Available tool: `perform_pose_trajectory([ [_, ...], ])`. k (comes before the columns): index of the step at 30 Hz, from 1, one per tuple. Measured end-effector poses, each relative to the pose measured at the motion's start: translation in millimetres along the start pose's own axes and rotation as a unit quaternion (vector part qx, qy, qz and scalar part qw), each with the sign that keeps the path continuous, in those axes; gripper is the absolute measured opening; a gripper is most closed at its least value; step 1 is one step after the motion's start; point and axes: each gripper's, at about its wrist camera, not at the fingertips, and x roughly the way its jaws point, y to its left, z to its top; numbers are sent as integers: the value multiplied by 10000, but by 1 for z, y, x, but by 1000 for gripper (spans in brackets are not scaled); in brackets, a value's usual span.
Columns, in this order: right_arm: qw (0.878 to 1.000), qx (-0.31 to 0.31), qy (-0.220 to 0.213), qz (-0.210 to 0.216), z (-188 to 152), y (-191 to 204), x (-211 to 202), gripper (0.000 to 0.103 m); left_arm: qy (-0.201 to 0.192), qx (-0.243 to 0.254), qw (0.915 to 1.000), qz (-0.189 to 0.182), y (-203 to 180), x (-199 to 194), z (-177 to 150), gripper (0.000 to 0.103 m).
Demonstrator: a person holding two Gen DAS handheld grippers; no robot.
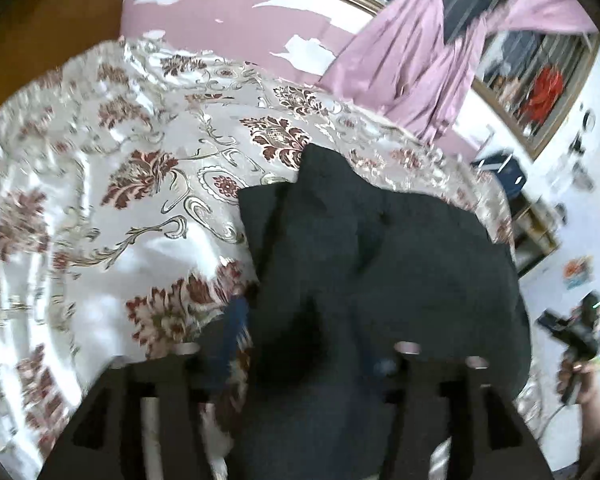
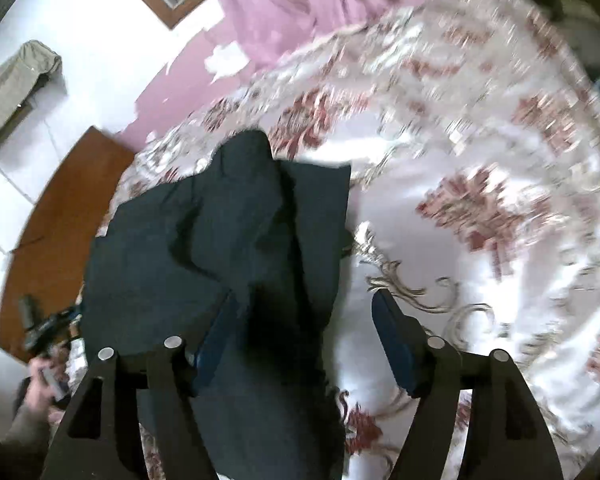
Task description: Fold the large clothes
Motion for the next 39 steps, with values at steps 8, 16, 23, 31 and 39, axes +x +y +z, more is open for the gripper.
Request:
perform_pose_trajectory([
  [8, 9978, -580, -232, -234, -41, 101, -62, 89, -205, 634, 9975, 237, -104, -61, -40, 87],
  [16, 9916, -1097, -395, -558, -93, 184, -123, 92, -389, 894, 9943, 440, -164, -126, -95, 91],
  [23, 9830, -1506, -573, -880, -152, 231, -166, 93, -353, 915, 9918, 824, -178, -164, -140, 92],
  [31, 9830, -1476, -521, -960, -199, 238, -201, 94, -607, 1080, 9864, 1083, -193, -197, -171, 101],
  [39, 9803, -1576, -692, -965, -206, 246, -218, 94, -630, 1063, 9875, 973, -200, -205, -176, 103],
])
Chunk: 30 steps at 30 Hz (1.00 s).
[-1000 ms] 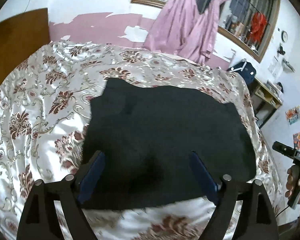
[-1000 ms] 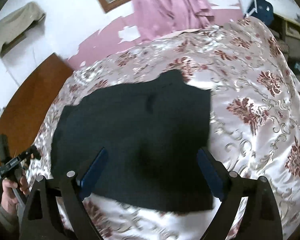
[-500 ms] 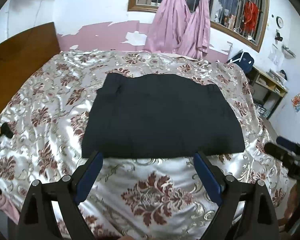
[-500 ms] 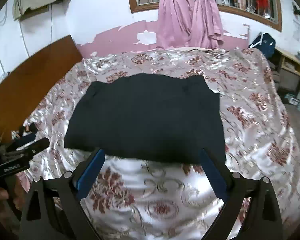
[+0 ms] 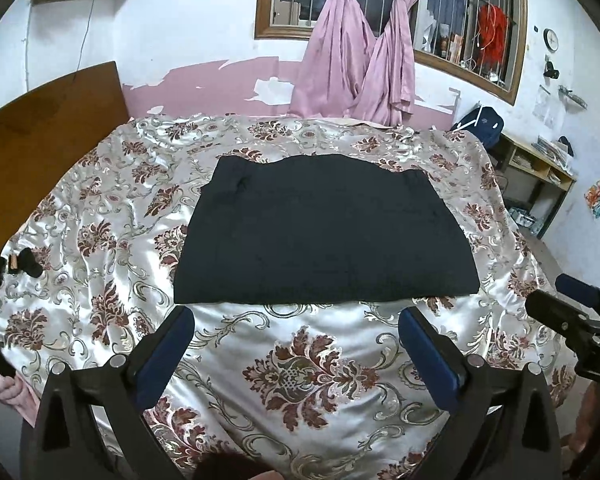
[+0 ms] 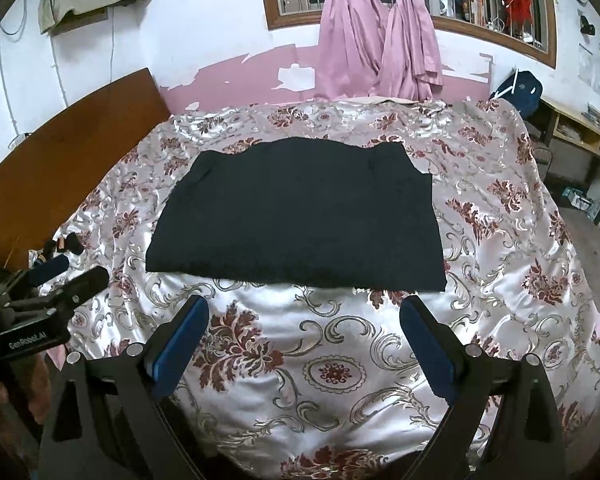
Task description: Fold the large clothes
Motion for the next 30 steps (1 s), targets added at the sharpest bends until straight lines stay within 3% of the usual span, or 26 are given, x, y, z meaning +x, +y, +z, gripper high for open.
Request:
perform_pose_trajectory([
  [30, 9998, 10, -215, -55, 3, 6, -16, 94, -43, 72, 10000, -47, -10, -8, -2, 103],
])
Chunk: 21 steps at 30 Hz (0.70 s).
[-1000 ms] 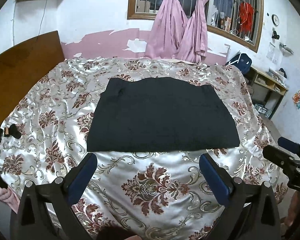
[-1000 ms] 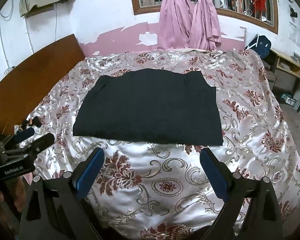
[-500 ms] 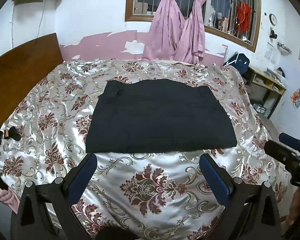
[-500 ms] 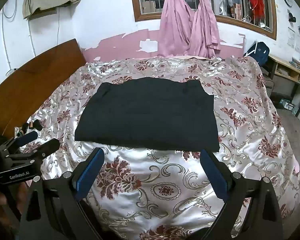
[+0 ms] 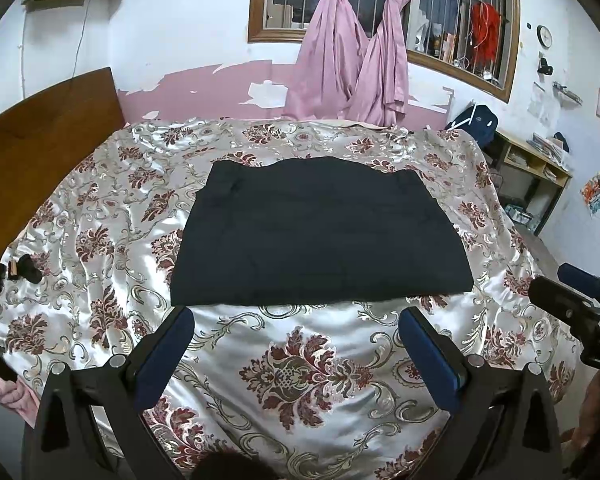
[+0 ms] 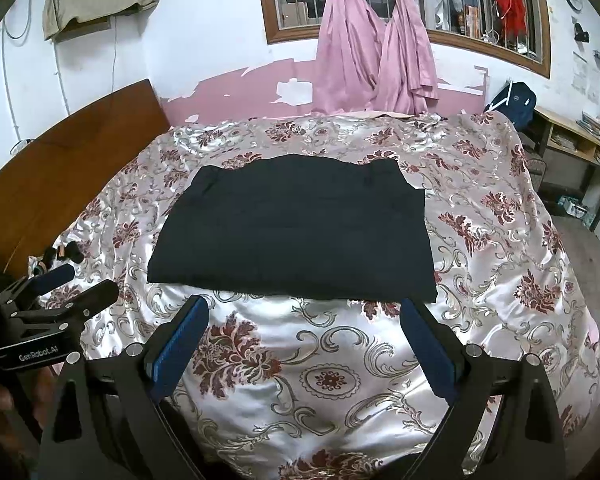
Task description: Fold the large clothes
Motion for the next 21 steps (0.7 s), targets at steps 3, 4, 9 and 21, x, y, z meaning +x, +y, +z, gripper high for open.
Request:
perform_pose_trajectory([
  [3, 10000, 34, -12, -9, 0, 0, -1, 94, -5, 4, 10000, -6, 1, 0, 0, 103],
  [4, 10000, 43, -12, -11, 0, -1, -1, 94, -4, 2, 10000, -7, 0, 0, 0, 103],
  [9, 10000, 52, -22, -27, 0, 0, -1, 94, -37, 39, 10000, -34, 7, -1, 1, 103],
  [21, 10000, 72, -40, -50, 0, 0, -1, 94, -31, 49, 10000, -40, 8, -2, 2, 103],
])
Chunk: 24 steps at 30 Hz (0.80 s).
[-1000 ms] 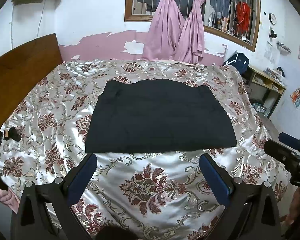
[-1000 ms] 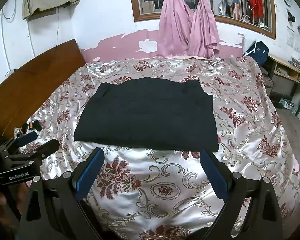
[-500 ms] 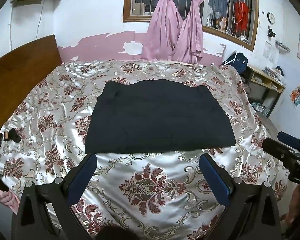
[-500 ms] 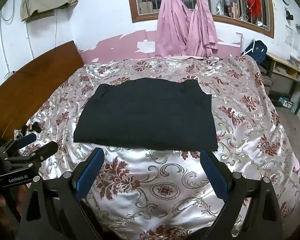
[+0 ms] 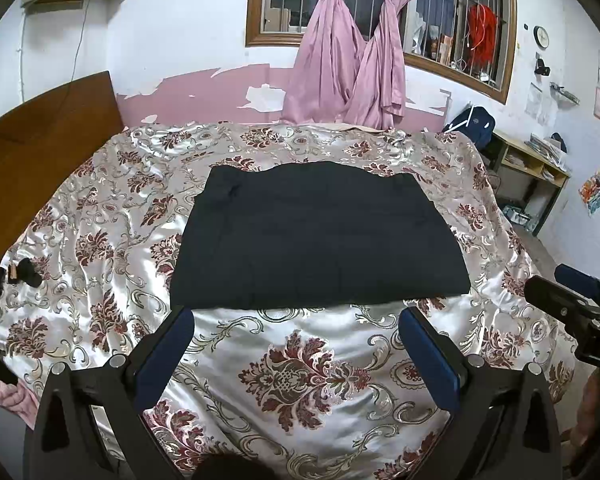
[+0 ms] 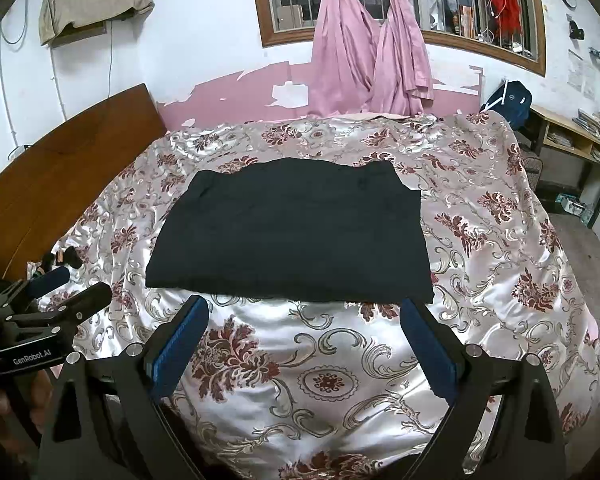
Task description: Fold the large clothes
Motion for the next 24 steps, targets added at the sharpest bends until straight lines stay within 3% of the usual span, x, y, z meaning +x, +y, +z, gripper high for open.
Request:
perform_pose_trajectory([
  [24, 10000, 27, -33, -36, 0, 1, 0, 94, -19, 16, 10000, -55, 2, -3, 3, 103],
])
